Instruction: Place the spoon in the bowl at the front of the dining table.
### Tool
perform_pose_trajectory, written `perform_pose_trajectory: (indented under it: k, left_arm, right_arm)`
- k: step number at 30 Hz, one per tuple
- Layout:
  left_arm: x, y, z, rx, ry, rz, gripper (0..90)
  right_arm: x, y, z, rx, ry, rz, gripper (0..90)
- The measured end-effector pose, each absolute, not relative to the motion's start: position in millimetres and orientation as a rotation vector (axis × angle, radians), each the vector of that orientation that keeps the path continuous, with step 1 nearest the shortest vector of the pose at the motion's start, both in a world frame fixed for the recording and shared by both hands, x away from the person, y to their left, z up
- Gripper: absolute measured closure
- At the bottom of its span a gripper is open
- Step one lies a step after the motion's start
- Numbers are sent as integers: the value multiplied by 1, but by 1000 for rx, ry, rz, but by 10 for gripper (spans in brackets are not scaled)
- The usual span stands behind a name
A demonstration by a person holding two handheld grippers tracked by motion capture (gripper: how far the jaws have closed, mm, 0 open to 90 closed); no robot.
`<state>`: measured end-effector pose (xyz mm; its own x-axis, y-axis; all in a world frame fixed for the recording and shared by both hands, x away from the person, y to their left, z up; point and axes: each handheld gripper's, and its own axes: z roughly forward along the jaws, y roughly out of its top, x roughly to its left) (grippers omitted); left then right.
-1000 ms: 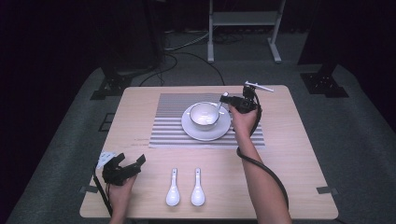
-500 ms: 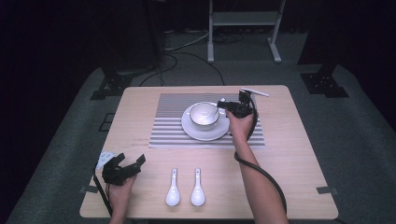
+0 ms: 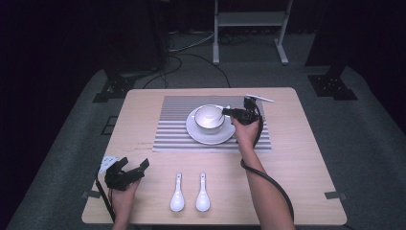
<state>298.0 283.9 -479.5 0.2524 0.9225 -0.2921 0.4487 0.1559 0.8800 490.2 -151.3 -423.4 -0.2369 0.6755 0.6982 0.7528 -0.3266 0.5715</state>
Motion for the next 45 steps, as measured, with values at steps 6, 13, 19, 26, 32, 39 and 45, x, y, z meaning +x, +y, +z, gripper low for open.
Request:
perform_pose_trajectory:
  k: [6, 13, 19, 26, 32, 39, 45]
  left_arm:
    - [298, 284, -480, 1461, 1362, 562, 4]
    - [298, 284, -480, 1463, 1361, 561, 4]
    - [298, 284, -479, 1464, 1361, 562, 4]
    - [298, 284, -480, 1463, 1362, 560, 3]
    - [298, 283, -480, 1465, 1361, 562, 4]
    - [299, 284, -480, 1462, 1363, 557, 3]
    - [299, 284, -480, 1462, 1363, 560, 4]
  right_arm:
    - [490, -152, -424, -1896, -1780, -1630, 846]
    - [490, -154, -425, -1898, -1820, -1619, 842]
    - [490, -156, -426, -1893, -1833, -1612, 836]
    - [490, -161, -430, -1895, -1821, -1606, 826]
    - [489, -163, -433, -1888, -1814, -1595, 817]
    - [489, -163, -436, -1877, -1813, -1586, 788]
    - [487, -164, -439, -1853, -1807, -1588, 769]
